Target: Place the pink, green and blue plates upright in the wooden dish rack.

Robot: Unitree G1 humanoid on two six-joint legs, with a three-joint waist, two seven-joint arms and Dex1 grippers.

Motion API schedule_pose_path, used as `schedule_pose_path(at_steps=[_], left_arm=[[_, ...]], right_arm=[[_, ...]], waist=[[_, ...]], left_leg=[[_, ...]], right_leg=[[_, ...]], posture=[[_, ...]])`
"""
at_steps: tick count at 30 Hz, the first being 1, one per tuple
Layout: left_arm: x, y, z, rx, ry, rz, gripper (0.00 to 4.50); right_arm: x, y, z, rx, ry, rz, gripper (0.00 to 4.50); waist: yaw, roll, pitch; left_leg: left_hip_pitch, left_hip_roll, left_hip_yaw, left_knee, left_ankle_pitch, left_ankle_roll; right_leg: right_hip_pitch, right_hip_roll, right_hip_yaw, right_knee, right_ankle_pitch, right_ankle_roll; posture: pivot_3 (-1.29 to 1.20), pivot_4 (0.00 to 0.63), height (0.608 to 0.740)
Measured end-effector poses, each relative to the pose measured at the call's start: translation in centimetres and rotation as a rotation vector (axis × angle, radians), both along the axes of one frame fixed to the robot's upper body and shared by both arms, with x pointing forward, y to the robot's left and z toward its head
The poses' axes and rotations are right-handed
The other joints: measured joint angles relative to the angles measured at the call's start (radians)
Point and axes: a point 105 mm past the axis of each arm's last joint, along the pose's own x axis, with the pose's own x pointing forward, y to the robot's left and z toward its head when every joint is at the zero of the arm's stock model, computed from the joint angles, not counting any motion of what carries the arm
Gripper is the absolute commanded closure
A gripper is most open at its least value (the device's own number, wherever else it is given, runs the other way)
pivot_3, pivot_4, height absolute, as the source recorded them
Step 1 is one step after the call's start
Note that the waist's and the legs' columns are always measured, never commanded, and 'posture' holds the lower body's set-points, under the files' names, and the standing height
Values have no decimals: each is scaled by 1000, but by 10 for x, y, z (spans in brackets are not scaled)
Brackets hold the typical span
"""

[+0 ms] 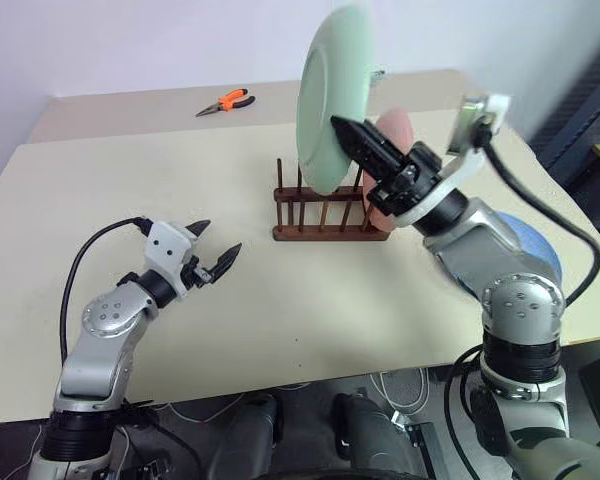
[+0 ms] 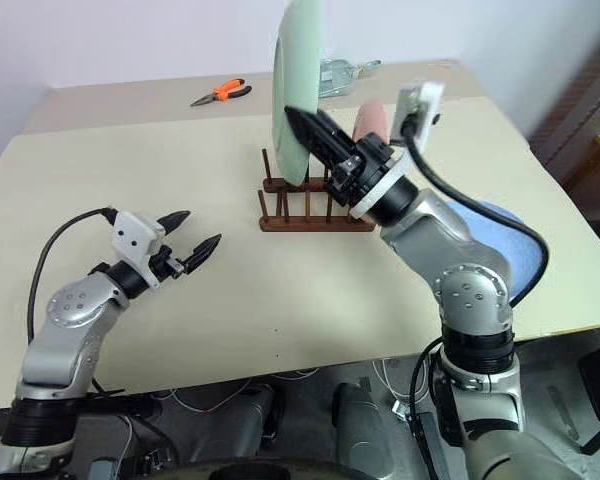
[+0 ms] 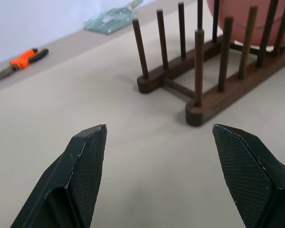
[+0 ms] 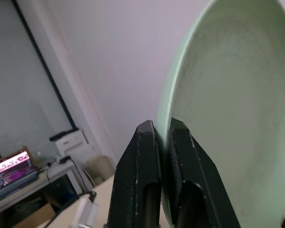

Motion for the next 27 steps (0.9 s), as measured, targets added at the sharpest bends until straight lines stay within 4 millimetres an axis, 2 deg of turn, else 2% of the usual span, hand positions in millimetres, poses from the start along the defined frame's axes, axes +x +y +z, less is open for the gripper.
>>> schedule_pose_path(at_steps=[6, 12, 15, 18, 22, 25, 27], left_arm=[[-4, -8, 3, -11, -14, -19, 845], [-3, -11, 0, -17, 4, -19, 845], [-3, -16, 0, -16, 7, -35, 845], [-3, -17, -1, -14, 14, -37, 845], [-3, -18, -2, -13, 18, -40, 845], [-3, -20, -3, -16, 20, -45, 845], [-3, -21, -4, -16, 22, -49, 845]], right_arm=[[20, -9, -17, -60, 39, -102, 4396], [31, -16, -34, -112, 79, -160, 4396], [37, -16, -45, -150, 105, -183, 3541], [41, -16, -50, -168, 116, -202, 2062], [43, -15, -46, -221, 65, -223, 2062], [43, -20, -36, -351, -59, -258, 2062], [42, -27, -22, -453, -191, -288, 2062]], waist=[[-3, 0, 0], [-4, 0, 0], [-4, 0, 0], [-4, 0, 0], [-5, 0, 0], [-5, 0, 0], [-2, 0, 0]], left_leg=[[0, 0, 0, -1, 0, 0], [0, 0, 0, -1, 0, 0], [0, 0, 0, -1, 0, 0], [0, 0, 0, -1, 0, 0], [0, 0, 0, 0, 0, 0], [0, 0, 1, -1, 0, 0], [0, 0, 1, 0, 0, 0]], right_leg=[[0, 1, 0, 0, 0, 0], [-1, 1, -1, 1, 0, 0], [-1, 1, -1, 1, 0, 0], [-1, 2, -1, 1, 0, 0], [-1, 2, -1, 1, 0, 0], [-1, 2, -1, 1, 0, 0], [-1, 2, -1, 0, 0, 1]], posture=[[0, 150, 740], [0, 150, 740], [0, 150, 740], [0, 150, 740], [0, 150, 740], [0, 150, 740], [0, 150, 740]])
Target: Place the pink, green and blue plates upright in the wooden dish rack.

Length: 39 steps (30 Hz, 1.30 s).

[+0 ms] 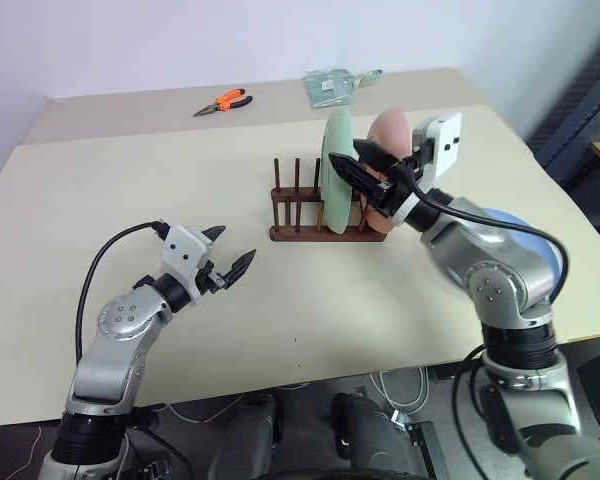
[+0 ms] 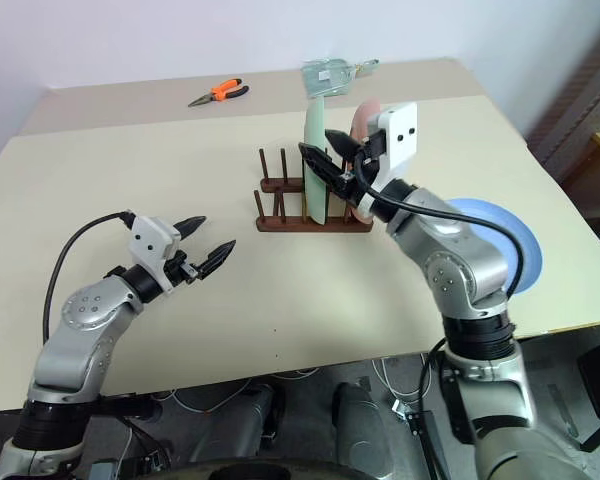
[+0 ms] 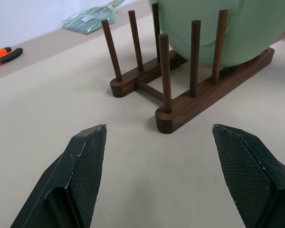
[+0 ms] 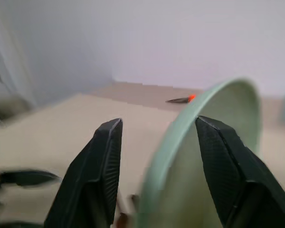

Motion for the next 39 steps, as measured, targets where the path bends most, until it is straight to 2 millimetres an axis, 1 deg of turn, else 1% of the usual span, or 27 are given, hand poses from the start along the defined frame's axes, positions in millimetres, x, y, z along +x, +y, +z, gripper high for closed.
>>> schedule_pose_path(at_steps=[1, 3, 4, 6, 7, 8, 9, 10, 11, 12, 13, 14, 15, 16, 17, 19, 22, 23, 25, 26, 30, 32, 35, 37, 38, 39], left_arm=[[0, -1, 0, 0, 1, -3, 845], [0, -2, 0, 0, 0, -8, 845], [0, -3, 0, 1, 2, -12, 845], [0, -6, -1, 2, 4, -21, 845], [0, -6, -1, 2, 4, -24, 845], [0, -7, -1, 3, 5, -31, 845], [1, -9, 0, 3, 4, -43, 845], [2, -11, 0, 5, 5, -53, 845], [2, -12, -1, 6, 7, -58, 845], [3, -12, -3, 7, 15, -64, 845], [5, -16, -4, 9, 22, -81, 845], [5, -19, -5, 9, 24, -96, 845], [6, -22, -5, 8, 25, -109, 845], [7, -24, -3, 7, 21, -122, 845], [7, -26, -3, 8, 17, -129, 845], [7, -30, -2, 11, 17, -155, 845], [5, -37, -4, 11, 23, -180, 845], [5, -38, -4, 8, 24, -184, 845], [5, -39, -5, 11, 25, -187, 845], [4, -40, -5, 14, 26, -189, 845], [4, -44, -7, 18, 27, -200, 845], [4, -44, -7, 19, 26, -199, 845], [3, -44, -7, 19, 26, -199, 845], [1, -44, -9, 18, 31, -196, 845], [0, -44, -10, 17, 34, -195, 845], [0, -43, -10, 18, 34, -195, 845]], right_arm=[[-2, -4, 10, -45, -63, -6, 2062], [-6, -13, 31, -64, -157, -17, 2062], [-8, -20, 40, -58, -190, -29, 2062], [-10, -36, 52, -51, -221, -67, 2062], [-10, -48, 59, -43, -233, -102, 1501], [-10, -60, 63, -41, -237, -140, 1181], [-10, -82, 63, -57, -229, -205, 725], [-12, -105, 55, -86, -201, -278, 228], [-12, -121, 41, -118, -153, -330, 40], [-12, -132, 21, -151, -86, -365, 40], [-14, -140, -6, -212, -4, -383, 40], [-18, -142, -36, -259, 90, -381, 40], [-23, -141, -63, -297, 171, -370, 40], [-30, -137, -93, -341, 269, -355, 40], [-34, -135, -111, -366, 325, -348, 40], [-42, -129, -134, -424, 380, -357, 40], [-44, -126, -151, -482, 409, -402, 40], [-43, -129, -157, -514, 419, -431, 267], [-41, -136, -165, -564, 430, -484, 907], [-38, -137, -164, -582, 417, -502, 1354], [-31, -151, -166, -629, 412, -572, 3507], [-29, -153, -165, -636, 403, -584, 4477], [-23, -156, -156, -639, 369, -607, 4477], [-14, -149, -147, -586, 322, -611, 4477], [-6, -145, -135, -549, 263, -620, 4477], [2, -140, -116, -505, 178, -635, 4477]], waist=[[0, 0, 0], [0, 0, 0], [0, 0, 0], [2, 0, 0], [3, 0, 0], [5, 0, 0], [9, -1, 0], [18, -3, -1], [22, -4, -2], [24, -3, -2], [25, -3, -2], [26, -3, -2], [24, -2, -2], [22, 0, -2], [17, 1, -2], [7, 3, -3], [0, 2, -3], [1, 2, -3], [3, 2, -3], [3, 2, -3], [5, 2, -3], [3, 2, -3], [0, 2, -3], [-4, 2, -3], [-5, 3, -2], [-6, 5, -1]], left_leg=[[0, 0, 0, 0, 0, 0], [0, 0, 0, 0, 0, 0], [0, 0, 0, 0, 0, 0], [0, 0, 0, 0, 0, 0], [0, 0, 0, 0, 0, 0], [0, 0, 0, 0, 0, 0], [0, 0, -1, 1, 0, 0], [0, 0, -2, 1, 0, 1], [0, 0, -1, 0, -1, 1], [0, 0, 0, 0, -1, 1], [0, 0, 1, 0, -1, 1], [0, 1, 0, 0, -1, 1], [0, 1, 1, 0, -1, 1], [0, 2, 2, 0, -1, 1], [0, 2, 2, 1, -1, 1], [0, 2, 2, 2, -1, 1], [0, 2, 2, 2, -1, 1], [0, 2, 2, 2, -1, 1], [0, 2, 2, 2, -1, 1], [0, 1, 2, 2, -1, 1], [0, 1, 1, 4, -1, 1], [0, 1, 1, 4, -1, 1], [0, 2, 1, 4, -1, 1], [0, 2, 2, 4, -1, 1], [0, 2, 2, 4, -1, 1], [0, 2, 3, 4, -1, 1]], right_leg=[[0, 0, 0, 0, 0, 0], [0, 0, 0, 0, 0, 0], [0, 0, 0, 0, 0, 0], [1, -1, 0, 0, 0, 0], [1, -1, 0, 0, 0, 0], [1, -1, 0, -1, 0, 0], [2, -2, -1, -2, 0, 0], [3, -2, -2, -3, 0, -1], [4, -2, -2, -3, -1, -1], [3, -2, -1, -3, -1, -2], [3, -2, -1, -3, -1, -2], [3, -2, 0, -2, -1, -2], [2, -1, 0, -2, -1, -2], [2, -1, 1, -2, -1, -2], [1, -1, 1, -1, -1, -3], [2, -1, 1, -1, -2, -3], [2, 0, 1, -1, -2, -3], [2, 0, 1, -1, -2, -3], [2, 0, 1, -1, -2, -3], [2, 0, 1, -1, -2, -3], [3, 0, 0, -1, -1, -1], [3, 0, 0, -1, -1, -1], [3, 1, 0, -1, -1, -1], [3, 1, 1, -1, 0, 0], [3, 1, 1, -1, 0, 0], [2, 1, 1, -1, 0, 0]], posture=[[0, 150, 740], [0, 150, 740], [0, 150, 740], [0, 150, 740], [0, 150, 740], [0, 150, 740], [0, 150, 740], [0, 150, 740], [0, 150, 740], [0, 150, 740], [0, 150, 740], [0, 150, 740], [0, 150, 740], [0, 150, 740], [0, 150, 740], [0, 150, 740], [0, 150, 740], [0, 150, 740], [0, 150, 740], [0, 150, 740], [0, 150, 740], [0, 150, 740], [0, 150, 740], [0, 150, 740], [0, 150, 740], [0, 150, 740]])
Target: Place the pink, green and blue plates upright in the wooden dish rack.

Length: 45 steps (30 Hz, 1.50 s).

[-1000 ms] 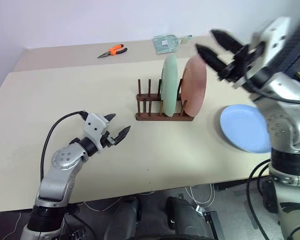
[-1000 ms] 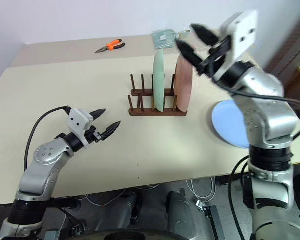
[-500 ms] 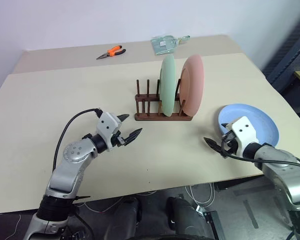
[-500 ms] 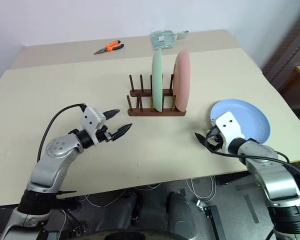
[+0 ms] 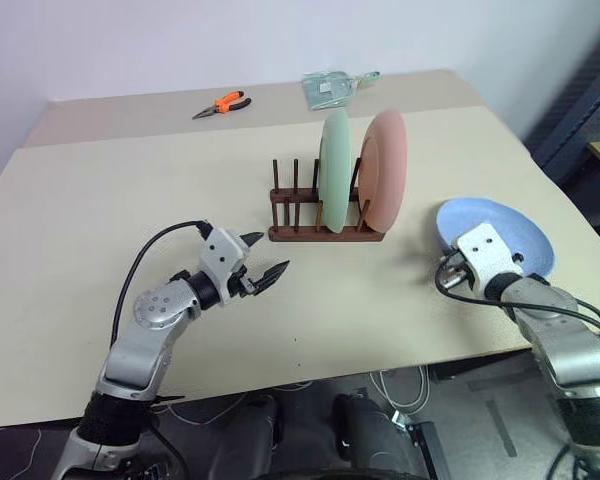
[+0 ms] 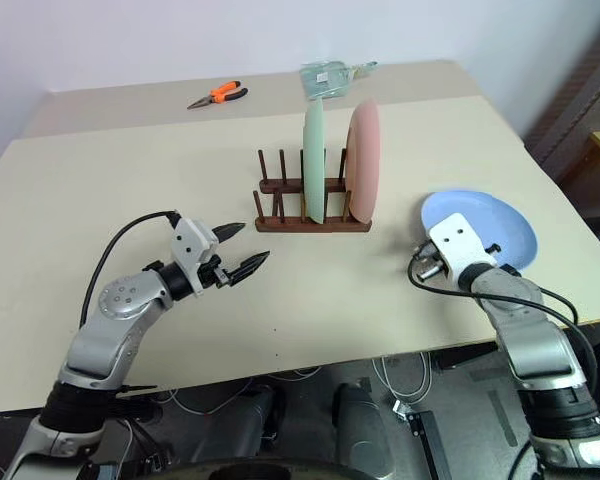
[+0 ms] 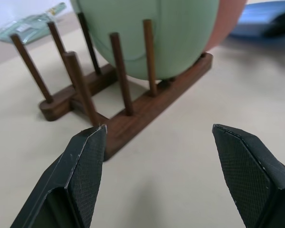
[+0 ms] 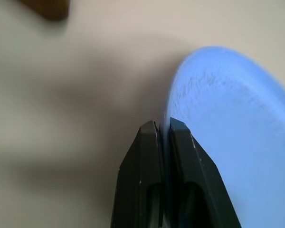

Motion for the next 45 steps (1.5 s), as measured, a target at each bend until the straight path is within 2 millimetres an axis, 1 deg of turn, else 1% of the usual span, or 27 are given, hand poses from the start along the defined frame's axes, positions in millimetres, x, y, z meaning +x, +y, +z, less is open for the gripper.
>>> schedule_pose_path(at_steps=[2, 3, 4, 5, 7, 10, 12, 13, 14, 17, 19, 21, 24, 27, 29, 31, 33, 42, 45], left_arm=[[0, 0, 0, 1, -4, 2, 845], [0, 1, 0, 2, -7, 7, 845], [0, 3, 0, 5, -9, 17, 845], [2, 6, -1, 9, -16, 34, 845], [5, 10, 0, 10, -28, 62, 845], [9, 17, 3, 16, -62, 105, 845], [12, 22, 2, 21, -74, 135, 845], [13, 25, 2, 26, -82, 149, 845], [14, 29, 2, 29, -89, 168, 845], [17, 51, 1, 41, -111, 260, 845], [17, 70, -1, 64, -117, 324, 845], [15, 89, -4, 81, -116, 386, 845], [10, 108, -8, 103, -109, 444, 845], [9, 111, -10, 104, -109, 457, 845], [9, 111, -10, 103, -110, 461, 845], [8, 109, -10, 98, -113, 462, 845], [7, 108, -10, 96, -110, 457, 845], [7, 103, -10, 96, -112, 441, 845], [7, 103, -10, 96, -112, 439, 845]], right_arm=[[10, 6, 51, 37, -204, 14, 4477], [10, 9, 77, 72, -299, 31, 4477], [9, 14, 98, 126, -377, 58, 4477], [5, 26, 121, 209, -461, 111, 4477], [-5, 51, 159, 402, -574, 255, 4477], [-25, 75, 208, 611, -659, 462, 4477], [-40, 92, 228, 720, -654, 612, 4477], [-47, 101, 232, 764, -631, 681, 4477], [-51, 111, 233, 839, -591, 752, 4477], [-61, 150, 235, 1133, -442, 951, 4477], [-63, 176, 229, 1262, -303, 1016, 4477], [-56, 194, 217, 1332, -181, 996, 4477], [-45, 212, 205, 1438, -44, 955, 4477], [-35, 229, 193, 1488, 58, 904, 4477], [-27, 236, 184, 1485, 101, 855, 4477], [-16, 239, 173, 1483, 132, 777, 4477], [-8, 240, 165, 1480, 147, 717, 4477], [3, 236, 154, 1469, 159, 597, 4477], [5, 234, 153, 1472, 150, 575, 4477]], waist=[[3, 1, 0], [6, 1, 0], [8, 0, 0], [8, 0, 0], [7, 0, 0], [8, 1, 0], [9, 0, 0], [8, 0, 0], [7, 0, 0], [-15, 1, 0], [-24, 1, -1], [-23, 1, -1], [-16, 1, -1], [-16, 1, -1], [-17, 1, -1], [-19, 1, -1], [-21, 1, -1], [-22, 1, -1], [-22, 1, -1]], left_leg=[[0, 0, 0, 0, 0, 0], [0, 0, -1, -1, 0, 0], [0, 0, -2, -1, 0, 0], [0, 0, -2, -2, 0, 0], [0, 0, -2, -2, 0, 0], [0, 0, -3, -2, 0, 0], [0, 0, -3, -2, 0, 0], [0, 0, -3, -2, 0, 0], [0, 0, -3, -3, 0, 0], [1, 1, -3, -5, 0, 0], [1, 1, -3, -6, 0, 0], [0, 1, -2, -6, 0, -1], [-1, -1, -2, -5, 1, -1], [-1, -1, -2, -5, 1, -1], [-1, -1, -2, -5, 1, -1], [-1, -1, -2, -5, 1, -1], [-1, -1, -2, -6, 1, -1], [-1, -1, -2, -6, 1, -1], [-1, -1, -2, -6, 1, -1]], right_leg=[[0, 0, 0, 0, 0, 1], [0, 1, -1, 0, 0, 1], [0, 1, -2, 0, 0, 1], [0, 0, -2, 0, 0, 1], [0, 0, -2, 0, 0, 1], [0, 0, -2, 0, 0, 1], [0, -1, -2, 0, 0, 0], [0, -1, -2, 0, 0, 0], [0, -1, -1, 0, 0, 0], [-4, -1, 0, 4, 1, 0], [-6, 0, 1, 6, 1, -1], [-7, -1, 1, 7, 1, -1], [-7, -1, 0, 7, 1, 0], [-7, -1, 0, 7, 1, 0], [-7, -1, 0, 7, 1, 0], [-7, -1, 0, 7, 1, 0], [-8, -1, 0, 7, 1, 0], [-9, -1, 0, 8, 1, 0], [-9, -1, 0, 8, 1, 0]], posture=[[0, 150, 740], [0, 150, 740], [0, 150, 740], [0, 150, 740], [0, 150, 740], [0, 150, 740], [0, 150, 740], [0, 150, 740], [0, 150, 740], [0, 150, 740], [0, 150, 740], [0, 150, 740], [0, 150, 740], [0, 150, 740], [0, 150, 740], [0, 150, 740], [0, 150, 740], [0, 150, 740], [0, 150, 740]])
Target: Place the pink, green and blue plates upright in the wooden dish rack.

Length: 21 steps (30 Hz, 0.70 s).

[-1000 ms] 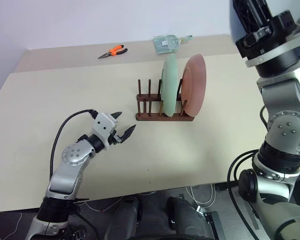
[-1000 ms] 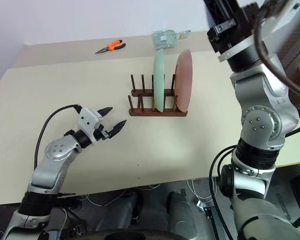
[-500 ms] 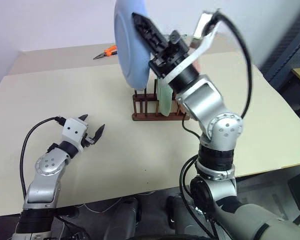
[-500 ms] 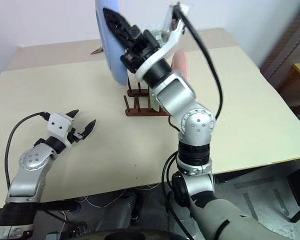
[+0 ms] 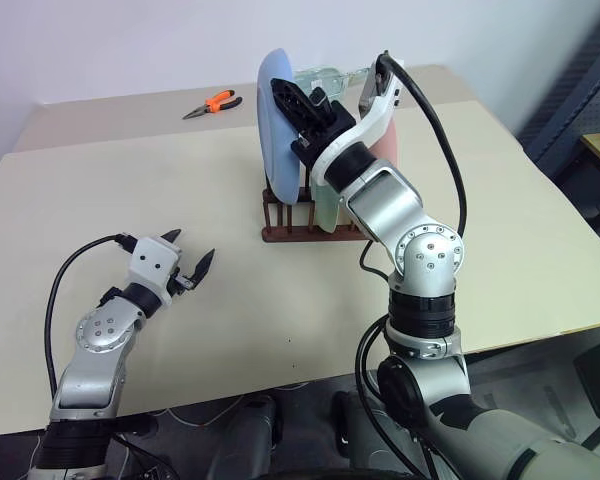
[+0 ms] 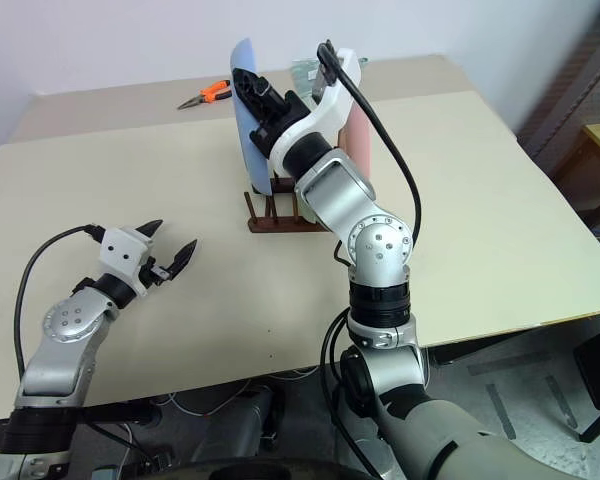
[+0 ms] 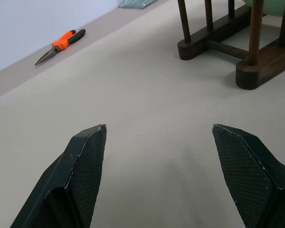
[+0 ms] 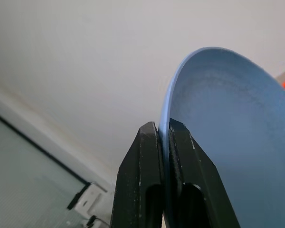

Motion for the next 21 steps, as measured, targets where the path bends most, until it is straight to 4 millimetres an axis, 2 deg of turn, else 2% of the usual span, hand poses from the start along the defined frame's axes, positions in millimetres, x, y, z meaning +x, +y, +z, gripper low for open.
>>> schedule_pose_path(at_steps=[8, 21], left_arm=[[0, -2, 0, 1, 0, -8, 845], [0, -5, 0, -5, -4, -10, 845]], right_arm=[[10, 3, -6, -18, 39, -20, 4477], [9, 7, -2, -41, 25, -27, 4477]], waist=[[1, 0, -1], [0, 0, -1]], left_leg=[[0, 0, 0, 0, 0, 0], [0, 0, 0, 0, 0, 0]], right_leg=[[1, 0, 0, 0, 0, 0], [0, 0, 0, 0, 0, 0]], posture=[[0, 150, 740], [0, 150, 740]])
